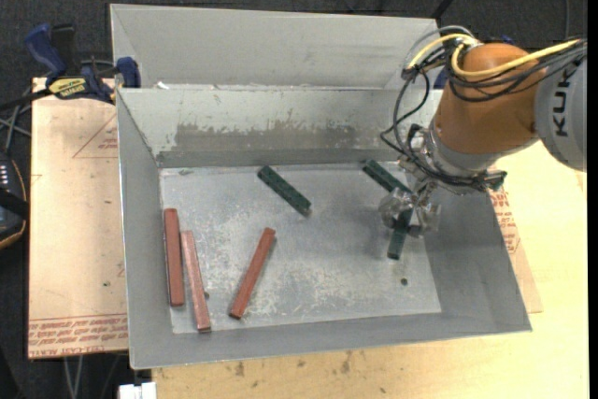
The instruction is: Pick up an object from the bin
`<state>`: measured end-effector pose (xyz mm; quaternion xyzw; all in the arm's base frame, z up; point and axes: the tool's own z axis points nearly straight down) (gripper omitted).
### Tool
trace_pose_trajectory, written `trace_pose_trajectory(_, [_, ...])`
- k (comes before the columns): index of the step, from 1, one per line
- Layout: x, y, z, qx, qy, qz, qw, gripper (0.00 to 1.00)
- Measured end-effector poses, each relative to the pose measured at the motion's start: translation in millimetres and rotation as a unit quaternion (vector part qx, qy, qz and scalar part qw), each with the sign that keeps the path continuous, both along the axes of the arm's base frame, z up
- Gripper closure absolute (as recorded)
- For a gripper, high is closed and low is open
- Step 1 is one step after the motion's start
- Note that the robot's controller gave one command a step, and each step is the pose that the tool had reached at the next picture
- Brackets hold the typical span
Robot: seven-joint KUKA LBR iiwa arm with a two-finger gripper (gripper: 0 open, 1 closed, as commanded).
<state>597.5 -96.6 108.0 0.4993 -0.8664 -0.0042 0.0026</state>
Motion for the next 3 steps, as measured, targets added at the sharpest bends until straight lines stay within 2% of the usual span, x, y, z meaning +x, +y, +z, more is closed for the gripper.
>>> trace_pose_trajectory(1, [2.1, -0.4, 21.7, -0.001, -0.0046, -0.001, 1.0000, 1.00])
trace_pose_trajectory(3, [3.4, -0.5, 47.4, -0.002, -0.0068, -0.001, 1.0000, 1.00])
